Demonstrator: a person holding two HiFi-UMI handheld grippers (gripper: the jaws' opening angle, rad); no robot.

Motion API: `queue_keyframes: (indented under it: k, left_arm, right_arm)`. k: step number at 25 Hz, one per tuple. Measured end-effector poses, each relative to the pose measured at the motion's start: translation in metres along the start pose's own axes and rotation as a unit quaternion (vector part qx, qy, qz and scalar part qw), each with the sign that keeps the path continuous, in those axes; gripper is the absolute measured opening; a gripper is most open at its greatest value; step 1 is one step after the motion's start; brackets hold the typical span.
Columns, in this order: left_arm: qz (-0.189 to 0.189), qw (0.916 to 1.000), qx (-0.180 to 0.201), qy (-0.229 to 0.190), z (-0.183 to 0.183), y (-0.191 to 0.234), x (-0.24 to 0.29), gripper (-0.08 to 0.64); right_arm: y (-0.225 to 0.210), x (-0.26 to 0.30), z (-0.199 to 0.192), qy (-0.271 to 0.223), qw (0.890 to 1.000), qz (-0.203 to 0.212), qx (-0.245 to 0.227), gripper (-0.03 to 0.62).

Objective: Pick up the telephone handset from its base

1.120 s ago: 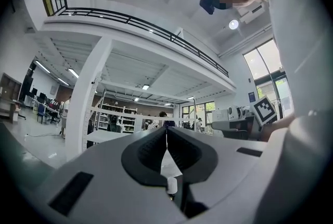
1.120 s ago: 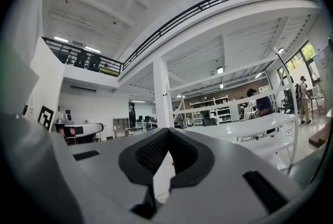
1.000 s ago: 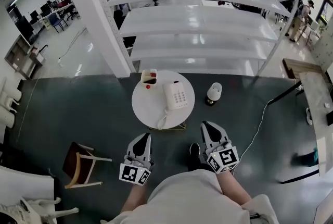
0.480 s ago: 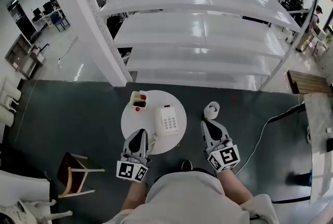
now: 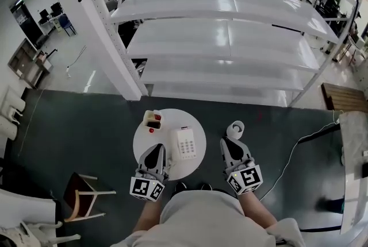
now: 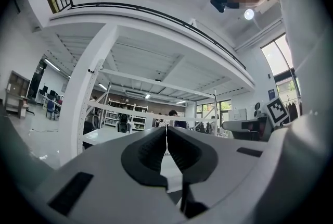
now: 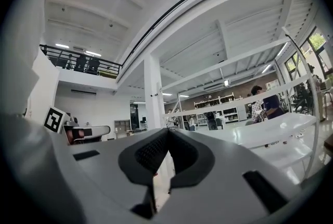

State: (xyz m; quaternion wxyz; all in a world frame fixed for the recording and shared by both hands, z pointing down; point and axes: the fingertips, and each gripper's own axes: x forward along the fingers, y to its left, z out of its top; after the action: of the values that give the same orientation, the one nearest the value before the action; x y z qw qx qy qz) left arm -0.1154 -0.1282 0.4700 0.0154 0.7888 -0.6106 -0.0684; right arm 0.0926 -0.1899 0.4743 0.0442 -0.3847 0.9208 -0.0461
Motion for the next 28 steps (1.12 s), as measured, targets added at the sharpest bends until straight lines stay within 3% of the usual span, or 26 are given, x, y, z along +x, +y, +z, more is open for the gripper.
queue_keyframes:
  k: [8,14,22,28]
  left_arm:
    - [-0.012,0.9997,0.011,0.017,0.007,0.026,0.023,0.021]
    - [-0.024,0.9993,0.016,0.023,0.005,0.043,0.029,0.021]
    - [-0.040,0.9982,0.003,0.044,-0.011,0.053,0.034,0.021]
    - [-0.040,0.9955,-0.008,0.085,-0.044,0.056,0.036,0.021]
  right_arm:
    - [0.002,0.020,0.008,-0.020,0.999,-0.010,0.029,0.008]
    - [0.006,0.032,0.004,-0.019,0.999,-0.027,0.022,0.008]
    - [0.007,0.045,-0.005,-0.003,0.999,-0.032,0.012,0.008]
    - [0.011,0.053,-0.010,0.010,1.000,-0.026,0.005,0.008]
